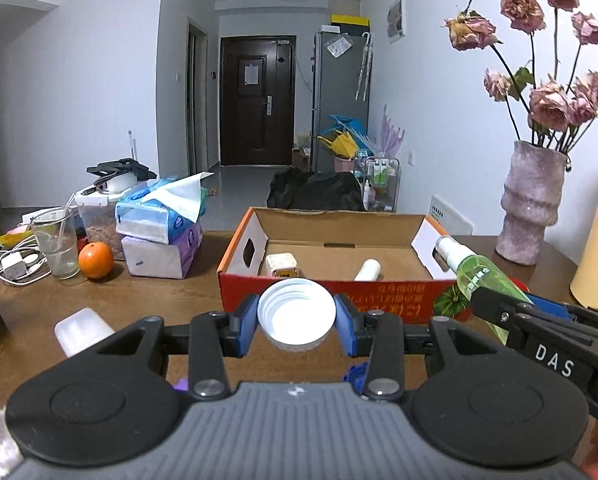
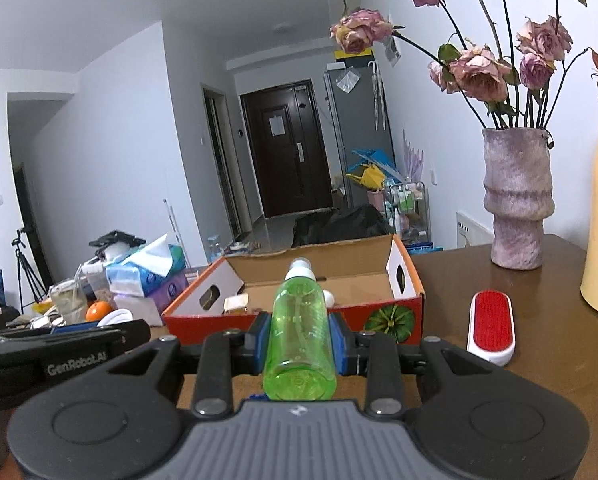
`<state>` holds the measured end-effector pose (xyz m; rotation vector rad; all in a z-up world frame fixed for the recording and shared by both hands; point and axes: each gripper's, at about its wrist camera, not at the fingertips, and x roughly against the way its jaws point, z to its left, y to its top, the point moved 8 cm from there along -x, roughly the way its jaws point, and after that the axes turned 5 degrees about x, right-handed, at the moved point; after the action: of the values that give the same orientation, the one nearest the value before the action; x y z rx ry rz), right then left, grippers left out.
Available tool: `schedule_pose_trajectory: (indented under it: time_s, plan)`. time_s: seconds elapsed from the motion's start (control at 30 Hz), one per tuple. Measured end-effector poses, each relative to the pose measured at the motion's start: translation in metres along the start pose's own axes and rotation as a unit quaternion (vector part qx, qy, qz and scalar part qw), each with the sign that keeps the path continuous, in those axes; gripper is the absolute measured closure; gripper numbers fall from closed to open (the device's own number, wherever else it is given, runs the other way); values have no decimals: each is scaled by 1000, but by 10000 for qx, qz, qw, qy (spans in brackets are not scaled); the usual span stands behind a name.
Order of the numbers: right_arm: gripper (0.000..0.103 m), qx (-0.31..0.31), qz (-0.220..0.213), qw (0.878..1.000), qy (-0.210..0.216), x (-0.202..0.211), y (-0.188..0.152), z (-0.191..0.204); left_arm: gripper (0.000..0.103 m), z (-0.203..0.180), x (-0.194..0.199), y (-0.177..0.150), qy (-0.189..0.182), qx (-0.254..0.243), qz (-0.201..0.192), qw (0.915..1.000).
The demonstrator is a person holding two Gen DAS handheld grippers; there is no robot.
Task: Organize rigid objects
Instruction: 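Carry the white cap and green bottle with both tools into the cardboard box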
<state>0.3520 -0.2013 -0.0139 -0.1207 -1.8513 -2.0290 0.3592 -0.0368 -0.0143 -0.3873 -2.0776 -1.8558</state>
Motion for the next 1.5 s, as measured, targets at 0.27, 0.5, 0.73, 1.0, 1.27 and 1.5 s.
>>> schedule_pose_trajectory:
  time_s: [0.27,0.5,0.73,1.0,1.27,1.5]
  plan:
    - [73,-75,-100,9999,-37,-14,11,-11,61,-8,-26,13,39,93,-21,9999]
    - [73,-120,-189,9997,-79,-33,22,-21,61,-17,-48,23,36,193,-45,9998]
    - [73,-64,-230,9996,-147,-55,28,-26,61,-28,-68,28,50,134,-71,9999]
    - [73,-62,-248,9994,-212,-83,36,-33,61,-36,-93,38,102,84,-137,9998]
    - [73,-32,-235,9993,-274,-109,42,-39,61,-35,-119,46,166,123,-118,9997]
    - [73,12,-214,9993,-320,-130,48,-43,61,-31,-141,55,242,175,-146,9994]
